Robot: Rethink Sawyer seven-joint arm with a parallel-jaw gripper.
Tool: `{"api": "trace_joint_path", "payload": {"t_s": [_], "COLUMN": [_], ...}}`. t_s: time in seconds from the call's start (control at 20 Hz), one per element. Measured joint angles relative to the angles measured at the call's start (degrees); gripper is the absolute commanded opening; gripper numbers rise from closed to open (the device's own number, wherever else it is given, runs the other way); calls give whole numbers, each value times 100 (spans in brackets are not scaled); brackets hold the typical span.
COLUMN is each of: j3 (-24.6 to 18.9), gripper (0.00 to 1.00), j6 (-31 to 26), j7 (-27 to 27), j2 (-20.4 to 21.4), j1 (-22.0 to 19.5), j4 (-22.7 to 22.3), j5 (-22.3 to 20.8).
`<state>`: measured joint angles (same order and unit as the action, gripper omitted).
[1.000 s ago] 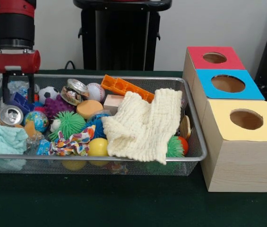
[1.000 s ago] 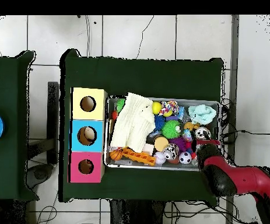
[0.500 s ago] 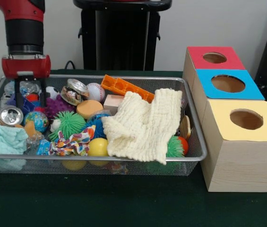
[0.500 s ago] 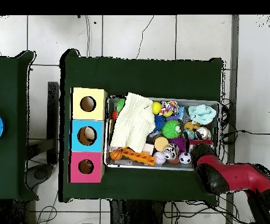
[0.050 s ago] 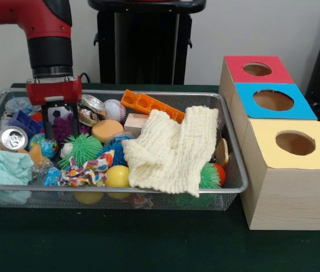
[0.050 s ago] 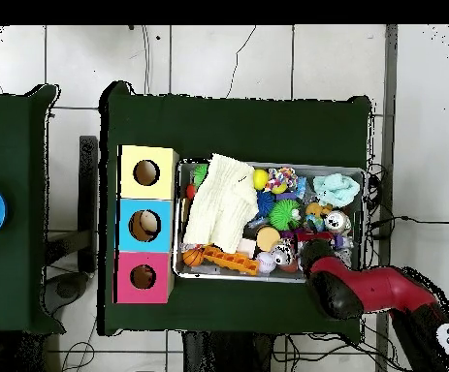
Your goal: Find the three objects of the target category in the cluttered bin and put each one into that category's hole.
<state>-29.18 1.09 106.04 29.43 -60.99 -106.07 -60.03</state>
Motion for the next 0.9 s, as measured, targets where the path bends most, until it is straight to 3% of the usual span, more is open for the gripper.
{"api": "trace_joint_path", "payload": {"t_s": [0.9], "j3": [-487], "gripper": [100], "j6": [-2], "j7": [0], "j2": [-77], "j1": [-812], "j4": [6], "j5": [-75]}}
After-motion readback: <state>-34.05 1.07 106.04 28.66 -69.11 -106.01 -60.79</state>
